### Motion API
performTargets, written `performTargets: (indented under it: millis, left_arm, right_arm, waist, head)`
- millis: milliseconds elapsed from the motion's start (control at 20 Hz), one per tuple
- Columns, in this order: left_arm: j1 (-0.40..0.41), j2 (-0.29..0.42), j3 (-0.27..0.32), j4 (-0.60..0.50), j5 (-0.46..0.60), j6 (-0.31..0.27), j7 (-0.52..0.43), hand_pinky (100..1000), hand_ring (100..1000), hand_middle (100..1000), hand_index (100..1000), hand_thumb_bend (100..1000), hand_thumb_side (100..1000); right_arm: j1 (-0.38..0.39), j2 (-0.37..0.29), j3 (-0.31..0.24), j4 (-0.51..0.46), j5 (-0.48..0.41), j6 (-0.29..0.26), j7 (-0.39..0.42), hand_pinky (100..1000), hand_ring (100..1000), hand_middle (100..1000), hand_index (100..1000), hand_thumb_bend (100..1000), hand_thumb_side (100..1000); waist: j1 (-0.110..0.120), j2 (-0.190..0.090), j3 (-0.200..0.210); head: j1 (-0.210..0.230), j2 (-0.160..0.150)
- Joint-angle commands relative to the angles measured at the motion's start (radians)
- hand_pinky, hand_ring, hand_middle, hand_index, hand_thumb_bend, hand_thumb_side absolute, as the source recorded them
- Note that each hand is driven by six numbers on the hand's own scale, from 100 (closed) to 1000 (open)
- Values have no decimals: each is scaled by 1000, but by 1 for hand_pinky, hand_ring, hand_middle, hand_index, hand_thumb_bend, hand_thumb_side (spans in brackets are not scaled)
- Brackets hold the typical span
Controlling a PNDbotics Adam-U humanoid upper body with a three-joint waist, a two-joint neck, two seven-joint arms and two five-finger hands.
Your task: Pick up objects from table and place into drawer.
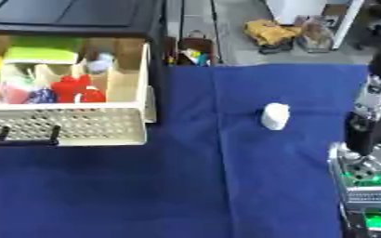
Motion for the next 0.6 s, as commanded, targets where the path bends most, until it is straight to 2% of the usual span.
performTargets:
  millis: [50, 250, 600]
  left_arm:
    - [-6, 14, -1, -13, -9, 2, -2, 459, 646, 675, 807, 585, 1000]
    - [5, 20, -3, -13, -12, 5, -2, 460, 647, 675, 807, 586, 1000]
    - [15, 25, -9, -13, -10, 4, -6, 459, 647, 675, 807, 591, 1000]
  right_arm:
    - [-55, -84, 15, -18, 26, 34, 27, 622, 688, 634, 788, 284, 975]
    - [-143, -174, 87, 54, 79, 90, 82, 659, 709, 648, 813, 351, 991]
    - [-275, -331, 206, 210, 175, 187, 179, 712, 744, 680, 845, 397, 970]
  waist:
    - [-3, -20, -3]
    - [-11, -32, -4]
    - [-10, -46, 4]
  head:
    - [2, 17]
    - [0, 27]
    - [-12, 32]
